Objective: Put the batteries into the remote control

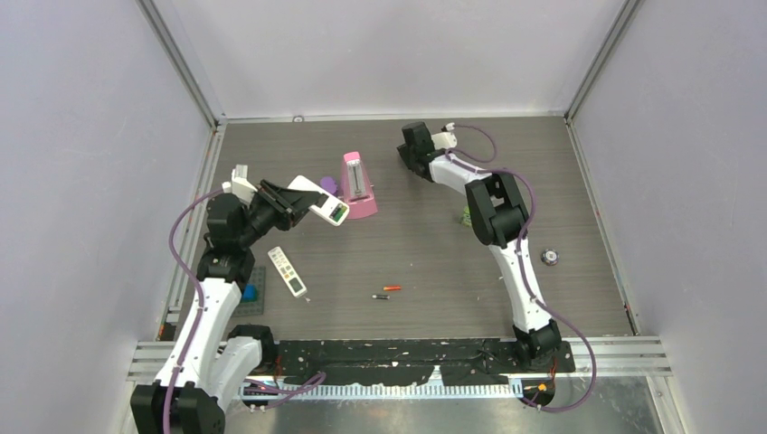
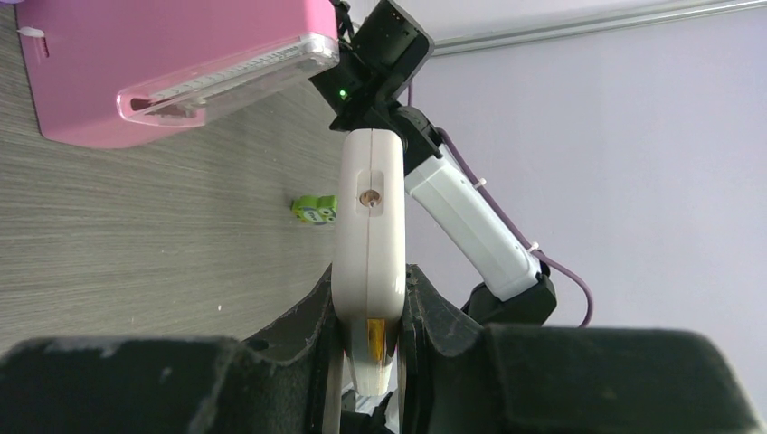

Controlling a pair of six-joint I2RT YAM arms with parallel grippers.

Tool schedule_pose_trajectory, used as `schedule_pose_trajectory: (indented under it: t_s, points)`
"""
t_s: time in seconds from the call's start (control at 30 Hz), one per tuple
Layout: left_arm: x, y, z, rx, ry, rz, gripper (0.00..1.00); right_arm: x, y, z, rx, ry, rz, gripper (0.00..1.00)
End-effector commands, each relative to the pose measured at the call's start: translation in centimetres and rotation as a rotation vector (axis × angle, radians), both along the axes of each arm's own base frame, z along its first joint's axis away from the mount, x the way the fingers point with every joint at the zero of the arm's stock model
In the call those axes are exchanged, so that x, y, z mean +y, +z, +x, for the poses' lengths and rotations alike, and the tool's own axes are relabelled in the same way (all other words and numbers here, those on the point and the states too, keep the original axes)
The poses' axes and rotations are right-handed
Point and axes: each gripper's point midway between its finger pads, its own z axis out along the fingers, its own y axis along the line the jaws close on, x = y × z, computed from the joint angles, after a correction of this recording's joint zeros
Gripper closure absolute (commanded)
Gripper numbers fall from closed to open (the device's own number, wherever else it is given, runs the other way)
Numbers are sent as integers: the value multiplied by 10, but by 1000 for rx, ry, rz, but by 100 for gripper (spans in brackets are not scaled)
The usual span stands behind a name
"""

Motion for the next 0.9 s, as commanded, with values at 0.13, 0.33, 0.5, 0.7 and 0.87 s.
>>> schedule_pose_trajectory:
  t_s: [0.13,0.33,0.5,0.7,0.87]
  points:
    - [1,18,-8,-98,-1,-7,100,-39,-21,-66,190,-31,-96,64]
    - [1,16,-16,-109,-4,-10,100,-58,-23,-105,234,40,-123,64]
    - [0,7,-20,-97,-14,-12,100,-77,-27,-144,280,87,-185,64]
    - [-3,-2,-22,-93,-42,3,100,-99,-12,-187,281,190,-303,64]
    - [-8,-10,-21,-81,-89,23,100,-101,37,-178,175,347,-439,63]
